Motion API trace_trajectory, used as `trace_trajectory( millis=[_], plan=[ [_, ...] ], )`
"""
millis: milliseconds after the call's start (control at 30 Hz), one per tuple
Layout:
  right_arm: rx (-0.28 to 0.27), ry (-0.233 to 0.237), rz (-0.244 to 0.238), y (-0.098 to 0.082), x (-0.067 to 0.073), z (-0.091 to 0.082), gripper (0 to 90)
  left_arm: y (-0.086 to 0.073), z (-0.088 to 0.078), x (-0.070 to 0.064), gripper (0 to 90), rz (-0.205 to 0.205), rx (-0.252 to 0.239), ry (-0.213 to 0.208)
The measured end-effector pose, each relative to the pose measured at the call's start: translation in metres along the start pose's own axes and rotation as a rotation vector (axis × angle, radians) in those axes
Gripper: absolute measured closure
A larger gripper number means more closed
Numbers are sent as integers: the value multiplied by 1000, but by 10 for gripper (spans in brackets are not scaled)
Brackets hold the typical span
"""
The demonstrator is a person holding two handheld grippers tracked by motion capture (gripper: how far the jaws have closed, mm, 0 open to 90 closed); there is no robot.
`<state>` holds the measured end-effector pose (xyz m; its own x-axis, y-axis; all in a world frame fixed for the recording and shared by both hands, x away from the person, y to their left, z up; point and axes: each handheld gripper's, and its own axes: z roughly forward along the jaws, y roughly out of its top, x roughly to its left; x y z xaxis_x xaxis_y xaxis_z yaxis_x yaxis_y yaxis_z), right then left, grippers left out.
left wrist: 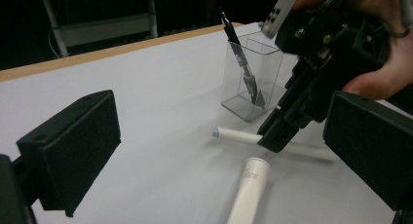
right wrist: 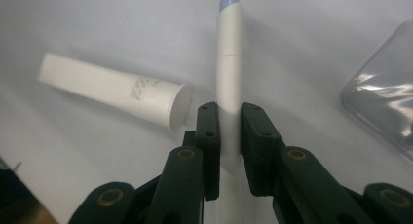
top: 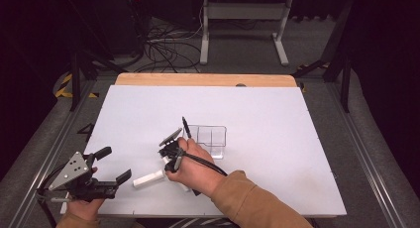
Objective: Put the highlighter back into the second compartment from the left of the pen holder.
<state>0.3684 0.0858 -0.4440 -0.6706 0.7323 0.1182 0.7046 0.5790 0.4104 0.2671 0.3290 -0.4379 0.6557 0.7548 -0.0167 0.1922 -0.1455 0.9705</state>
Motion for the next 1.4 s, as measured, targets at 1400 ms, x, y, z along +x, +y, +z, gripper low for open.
trace_trajectory(
  millis=[1400],
  plan=[
    [-297, 111, -153, -9, -27, -69, 788, 1, 3, 0, 10, -1, 3, -3]
  ],
)
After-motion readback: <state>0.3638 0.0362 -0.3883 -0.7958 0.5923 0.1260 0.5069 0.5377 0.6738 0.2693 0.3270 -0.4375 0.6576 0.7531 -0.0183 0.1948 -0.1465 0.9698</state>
